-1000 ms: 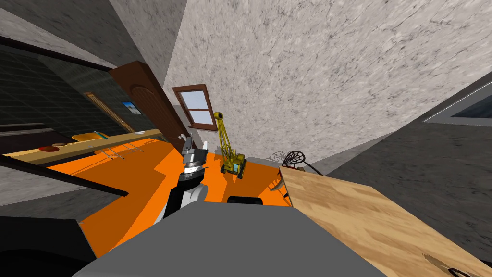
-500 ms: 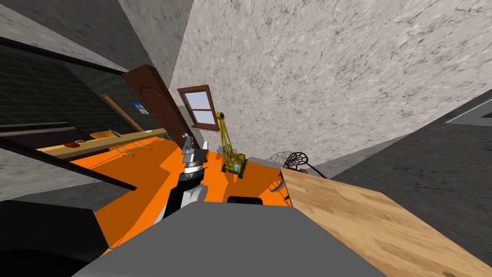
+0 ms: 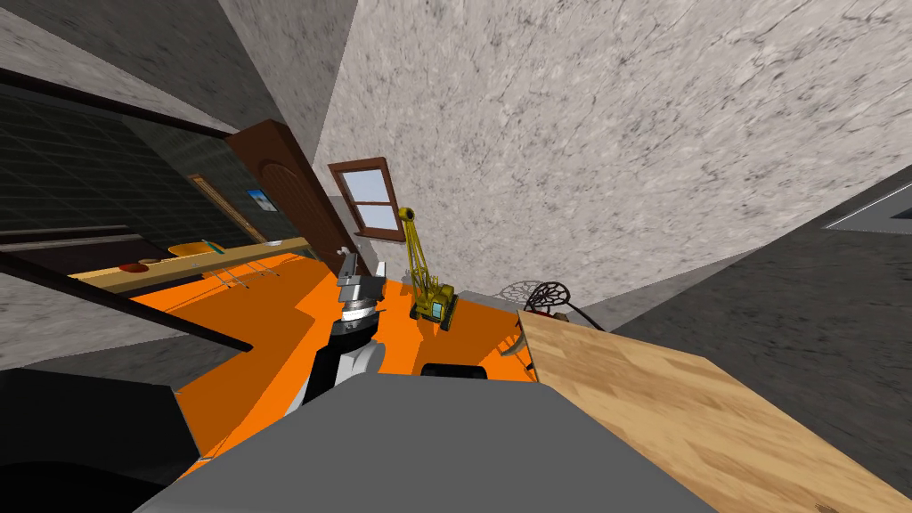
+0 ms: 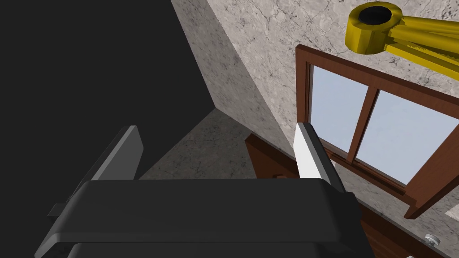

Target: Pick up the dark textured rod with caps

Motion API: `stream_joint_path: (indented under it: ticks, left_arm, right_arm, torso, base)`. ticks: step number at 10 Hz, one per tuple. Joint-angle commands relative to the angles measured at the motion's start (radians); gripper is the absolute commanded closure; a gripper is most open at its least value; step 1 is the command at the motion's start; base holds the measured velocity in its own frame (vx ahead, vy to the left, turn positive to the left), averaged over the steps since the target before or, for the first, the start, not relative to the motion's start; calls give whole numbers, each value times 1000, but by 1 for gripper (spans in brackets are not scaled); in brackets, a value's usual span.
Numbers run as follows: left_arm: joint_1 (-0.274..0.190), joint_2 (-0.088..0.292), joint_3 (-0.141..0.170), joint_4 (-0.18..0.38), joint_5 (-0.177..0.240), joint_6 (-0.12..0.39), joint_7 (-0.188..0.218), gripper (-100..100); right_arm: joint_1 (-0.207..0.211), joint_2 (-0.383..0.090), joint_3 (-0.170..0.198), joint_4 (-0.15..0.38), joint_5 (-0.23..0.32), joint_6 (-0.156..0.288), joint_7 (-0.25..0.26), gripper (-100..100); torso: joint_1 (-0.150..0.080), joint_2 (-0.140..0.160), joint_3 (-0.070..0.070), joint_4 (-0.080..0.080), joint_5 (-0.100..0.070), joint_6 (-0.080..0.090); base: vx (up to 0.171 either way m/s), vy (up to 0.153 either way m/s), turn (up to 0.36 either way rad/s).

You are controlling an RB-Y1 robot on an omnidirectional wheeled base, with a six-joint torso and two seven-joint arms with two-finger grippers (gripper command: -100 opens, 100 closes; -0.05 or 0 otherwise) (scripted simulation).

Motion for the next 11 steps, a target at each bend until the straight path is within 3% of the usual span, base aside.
stream_joint_path:
  ticks: [1,5,6,7,9,10,11]
  left_arm:
    - [0,0,0,0,0,0,0,0]
    - [0,0,0,0,0,0,0,0]
    - [0,0,0,0,0,0,0,0]
    - [0,0,0,0,0,0,0,0]
    - [0,0,0,0,0,0,0,0]
    - [0,0,0,0,0,0,0,0]
    - [0,0,0,0,0,0,0,0]
  right_arm:
    - [0,0,0,0,0,0,0,100]
    - [1,-1,0,0,0,0,0,100]
    - [1,-1,0,0,0,0,0,0]
    - [27,-35,-6,-34,-19,2,-10,100]
    - [49,-70,-8,-60,-48,2,-11,100]
    - [41,-56,-7,-51,-35,2,-13,100]
    - [41,-58,-7,-52,-37,2,-12,0]
  torso:
    - [0,0,0,0,0,0]
    - [-1,0,0,1,-2,0]
    - [-1,0,1,1,-2,0]
    - [-1,0,1,1,-2,0]
    - [2,0,0,1,-1,0]
    - [2,0,0,1,-1,0]
    - [1,0,1,1,-1,0]
  base:
    - [0,0,0]
    - [0,0,0]
    - [0,0,0]
    - [-2,29,-6]
    - [2,47,-6]
    - [-1,21,-3]
    - [0,0,0]
